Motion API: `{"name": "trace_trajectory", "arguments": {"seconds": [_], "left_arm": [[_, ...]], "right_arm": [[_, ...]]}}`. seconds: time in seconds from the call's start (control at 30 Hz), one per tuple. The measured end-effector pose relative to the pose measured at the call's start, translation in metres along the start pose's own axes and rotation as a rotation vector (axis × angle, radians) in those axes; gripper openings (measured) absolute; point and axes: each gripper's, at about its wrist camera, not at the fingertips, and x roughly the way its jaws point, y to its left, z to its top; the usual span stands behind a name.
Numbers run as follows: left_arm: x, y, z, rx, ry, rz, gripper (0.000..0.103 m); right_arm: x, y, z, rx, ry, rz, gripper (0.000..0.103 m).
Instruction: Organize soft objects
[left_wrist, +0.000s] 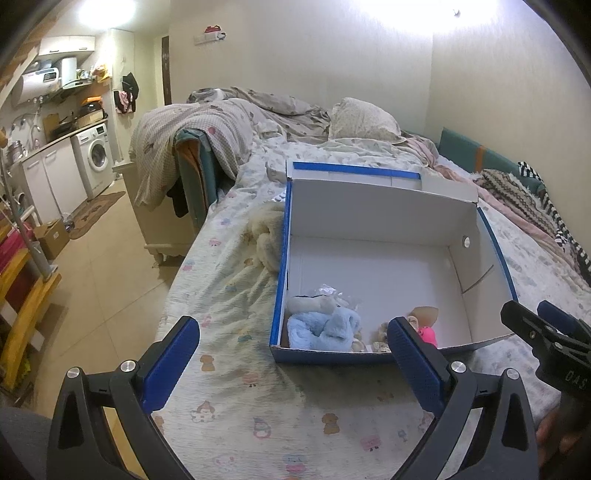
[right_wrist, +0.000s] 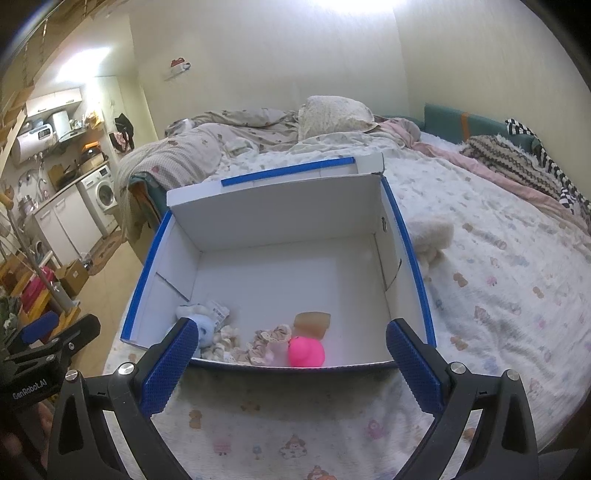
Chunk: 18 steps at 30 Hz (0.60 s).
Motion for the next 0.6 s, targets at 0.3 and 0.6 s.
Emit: {"name": "trace_trajectory", "arguments": {"seconds": [0.3, 0.6], "left_arm": [[0.0002, 0.0003, -0.0001, 0.001, 0.001, 0.002, 0.101], [0.0016, 0.0017, -0.0017, -0.003, 0.007, 0.003, 0.101]], "right_arm": [[-0.0001, 0.0003, 0.0000, 0.002, 0.001, 0.000, 0.103], [-0.0006, 0.0009, -0.0001, 0.001, 0.002, -0.001, 0.103]]}}
